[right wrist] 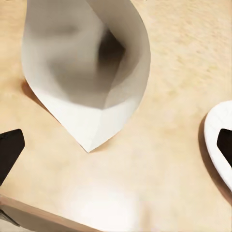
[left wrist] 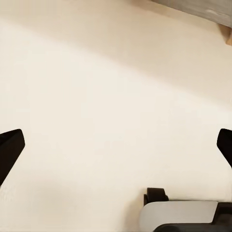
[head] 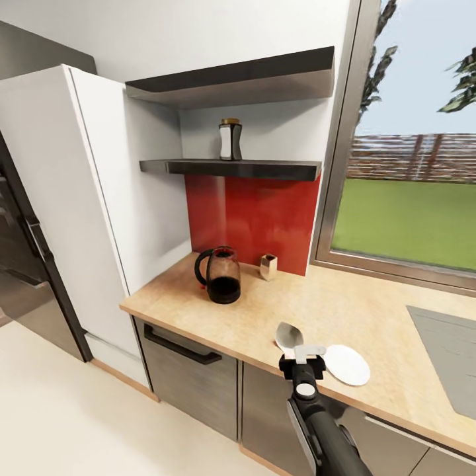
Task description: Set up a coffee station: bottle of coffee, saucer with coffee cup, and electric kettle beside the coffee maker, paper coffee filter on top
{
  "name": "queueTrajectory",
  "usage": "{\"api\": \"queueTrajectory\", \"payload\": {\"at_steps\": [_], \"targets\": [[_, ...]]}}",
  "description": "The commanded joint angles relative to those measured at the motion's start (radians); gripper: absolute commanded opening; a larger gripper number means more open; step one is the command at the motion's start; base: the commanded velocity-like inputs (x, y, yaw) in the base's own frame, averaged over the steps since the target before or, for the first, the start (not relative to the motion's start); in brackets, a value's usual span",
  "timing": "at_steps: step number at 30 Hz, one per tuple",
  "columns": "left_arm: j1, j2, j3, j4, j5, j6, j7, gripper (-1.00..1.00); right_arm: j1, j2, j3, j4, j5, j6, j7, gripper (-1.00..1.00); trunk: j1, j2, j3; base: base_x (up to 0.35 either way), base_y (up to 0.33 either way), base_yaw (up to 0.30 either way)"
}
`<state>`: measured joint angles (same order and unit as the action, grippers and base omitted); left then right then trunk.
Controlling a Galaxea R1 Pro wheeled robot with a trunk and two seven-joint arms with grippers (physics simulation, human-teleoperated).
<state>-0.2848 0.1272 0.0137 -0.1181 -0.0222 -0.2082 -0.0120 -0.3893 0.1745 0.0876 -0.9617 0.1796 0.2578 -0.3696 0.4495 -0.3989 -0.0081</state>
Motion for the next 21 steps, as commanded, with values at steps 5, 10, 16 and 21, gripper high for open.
{"api": "queueTrajectory", "payload": {"at_steps": [5,10,16,21], "targets": [[-0.001,0.000,0.001,0.001,-0.002,-0.003,-0.002,1.00,0.000,-0.004,-0.009,0.009,0.011,0.006,-0.003,1.00,0.000,-0.001,-0.001,0.026,0.002,0.000],[-0.001,0.000,0.002,0.002,-0.002,-0.003,-0.002,1.00,0.000,-0.005,-0.068,0.017,0.011,-0.002,-0.002,1.00,0.000,-0.001,-0.001,0.195,0.000,0.000],[0.001,0.001,0.002,0.002,-0.002,-0.003,-0.002,1.00,0.000,-0.006,-0.081,0.020,0.011,-0.005,-0.002,1.00,0.000,-0.001,-0.001,0.059,0.000,0.000],[0.002,0.002,0.002,0.002,-0.002,-0.003,-0.002,1.00,0.000,-0.006,-0.081,0.020,0.012,-0.005,-0.002,1.00,0.000,-0.001,-0.001,0.173,0.000,0.000]]}}
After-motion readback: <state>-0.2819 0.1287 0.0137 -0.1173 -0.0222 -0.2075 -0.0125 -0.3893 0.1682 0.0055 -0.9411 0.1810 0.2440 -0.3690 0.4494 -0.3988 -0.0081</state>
